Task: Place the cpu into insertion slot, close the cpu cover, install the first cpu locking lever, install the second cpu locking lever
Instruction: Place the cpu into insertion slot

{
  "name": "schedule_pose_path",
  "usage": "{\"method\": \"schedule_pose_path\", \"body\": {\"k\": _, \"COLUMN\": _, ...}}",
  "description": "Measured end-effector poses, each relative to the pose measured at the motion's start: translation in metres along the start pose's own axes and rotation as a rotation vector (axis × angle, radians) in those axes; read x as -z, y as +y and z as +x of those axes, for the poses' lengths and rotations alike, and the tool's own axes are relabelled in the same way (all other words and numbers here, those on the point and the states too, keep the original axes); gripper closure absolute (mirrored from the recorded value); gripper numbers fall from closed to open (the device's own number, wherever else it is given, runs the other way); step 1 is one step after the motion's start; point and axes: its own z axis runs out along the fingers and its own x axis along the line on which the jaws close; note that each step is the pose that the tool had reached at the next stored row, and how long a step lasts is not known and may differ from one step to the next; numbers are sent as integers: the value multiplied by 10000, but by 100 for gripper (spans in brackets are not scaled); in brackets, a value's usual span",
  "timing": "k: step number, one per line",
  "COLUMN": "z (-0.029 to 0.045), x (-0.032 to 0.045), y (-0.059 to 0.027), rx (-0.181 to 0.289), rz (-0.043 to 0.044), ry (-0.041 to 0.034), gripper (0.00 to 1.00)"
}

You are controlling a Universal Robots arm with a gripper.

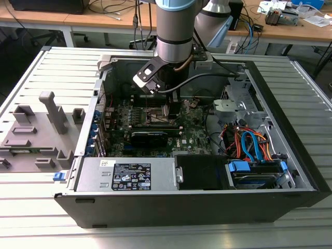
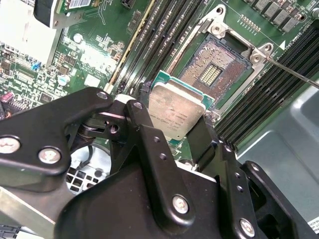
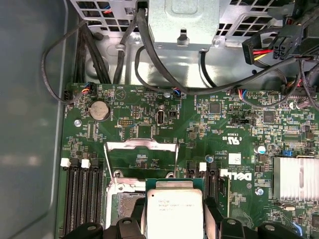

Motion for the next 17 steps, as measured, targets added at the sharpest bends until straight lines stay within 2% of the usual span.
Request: {"method": "schedule_pose_path", "body": {"k": 17, "z": 63, "x": -3, "y": -19, "rx": -1, "rz": -1, "ry": 1, "gripper": 45}}
